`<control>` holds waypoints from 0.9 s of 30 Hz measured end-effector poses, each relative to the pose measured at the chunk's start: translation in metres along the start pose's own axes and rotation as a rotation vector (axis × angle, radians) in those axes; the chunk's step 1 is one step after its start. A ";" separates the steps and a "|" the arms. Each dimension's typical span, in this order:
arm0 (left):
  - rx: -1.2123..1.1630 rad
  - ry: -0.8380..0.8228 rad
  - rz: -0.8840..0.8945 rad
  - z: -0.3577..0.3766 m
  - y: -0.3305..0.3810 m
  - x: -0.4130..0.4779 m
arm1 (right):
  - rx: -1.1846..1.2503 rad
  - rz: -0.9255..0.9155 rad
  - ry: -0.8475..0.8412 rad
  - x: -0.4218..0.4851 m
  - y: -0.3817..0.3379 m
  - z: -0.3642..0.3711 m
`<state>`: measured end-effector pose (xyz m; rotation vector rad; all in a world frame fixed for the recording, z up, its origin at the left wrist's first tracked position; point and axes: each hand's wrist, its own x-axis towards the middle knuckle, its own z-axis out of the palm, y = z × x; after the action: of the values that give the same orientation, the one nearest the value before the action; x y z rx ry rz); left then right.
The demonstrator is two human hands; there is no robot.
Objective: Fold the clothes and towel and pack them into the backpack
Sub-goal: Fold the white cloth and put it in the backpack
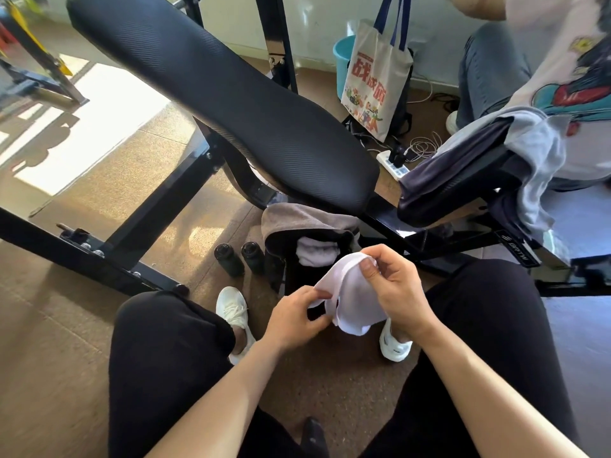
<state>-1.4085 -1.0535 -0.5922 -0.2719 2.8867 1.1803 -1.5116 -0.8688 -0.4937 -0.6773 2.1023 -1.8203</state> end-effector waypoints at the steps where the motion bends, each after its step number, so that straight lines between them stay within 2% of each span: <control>1: 0.029 -0.005 -0.019 0.003 -0.002 0.001 | 0.048 0.010 0.012 0.000 0.000 -0.002; 6: 0.141 -0.001 -0.098 0.018 -0.005 0.005 | 0.252 0.085 0.057 0.002 -0.003 -0.011; 8: 0.143 0.092 -0.096 0.025 0.002 0.006 | 0.246 0.096 0.052 0.002 -0.003 -0.014; 12: 0.121 0.319 0.036 0.031 0.020 0.011 | 0.221 0.103 0.038 -0.001 -0.003 -0.018; 14: 0.144 0.352 0.068 0.031 0.023 0.012 | 0.212 0.105 0.038 -0.002 -0.003 -0.018; 23: 0.198 0.189 -0.037 0.037 0.002 0.006 | 0.353 0.164 0.208 0.010 -0.004 -0.036; 27: 0.178 0.123 -0.056 0.028 -0.012 0.003 | 0.285 0.162 0.338 0.019 0.005 -0.047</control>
<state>-1.4114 -1.0435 -0.6206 -0.4319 3.0415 0.9215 -1.5523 -0.8382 -0.4885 -0.1312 1.9561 -2.2005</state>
